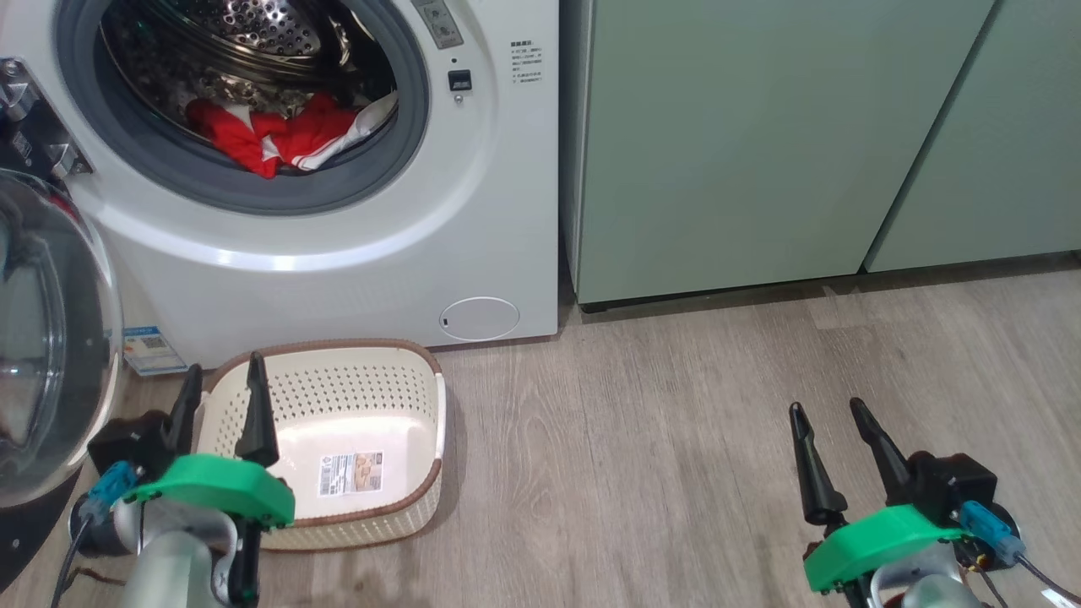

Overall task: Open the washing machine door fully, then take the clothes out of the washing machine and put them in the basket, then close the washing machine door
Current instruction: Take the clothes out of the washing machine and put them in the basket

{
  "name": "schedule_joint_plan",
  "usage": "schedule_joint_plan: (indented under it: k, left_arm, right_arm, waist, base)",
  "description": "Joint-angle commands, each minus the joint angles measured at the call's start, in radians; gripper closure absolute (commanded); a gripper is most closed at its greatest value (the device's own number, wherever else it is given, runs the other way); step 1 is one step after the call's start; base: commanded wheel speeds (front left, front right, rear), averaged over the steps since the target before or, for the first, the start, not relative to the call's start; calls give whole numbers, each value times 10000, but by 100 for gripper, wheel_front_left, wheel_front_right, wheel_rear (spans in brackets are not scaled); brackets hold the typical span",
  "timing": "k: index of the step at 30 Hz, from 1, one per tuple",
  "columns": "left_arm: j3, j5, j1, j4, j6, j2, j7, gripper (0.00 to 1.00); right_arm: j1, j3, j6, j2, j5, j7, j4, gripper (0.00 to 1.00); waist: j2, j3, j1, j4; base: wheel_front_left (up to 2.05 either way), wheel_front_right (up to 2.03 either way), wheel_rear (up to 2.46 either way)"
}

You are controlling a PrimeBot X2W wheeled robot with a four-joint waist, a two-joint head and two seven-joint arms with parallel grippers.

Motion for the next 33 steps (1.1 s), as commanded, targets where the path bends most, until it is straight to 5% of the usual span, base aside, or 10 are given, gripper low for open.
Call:
schedule_joint_plan:
  k: [1, 33]
  left_arm:
    - [242, -90, -292, -375, -59, 247, -66, 0]
    - [-14, -145, -357, -247, -59, 475, -67, 0]
  right_arm:
    - [-515, 216, 71, -13, -69, -103, -358, 0]
    - [-503, 232, 71, 69, 24, -103, -363, 0]
  waist:
    - [0, -3, 0, 3]
    - [0, 5, 0, 60]
  base:
    - [0, 0, 0]
    - [2, -2, 0]
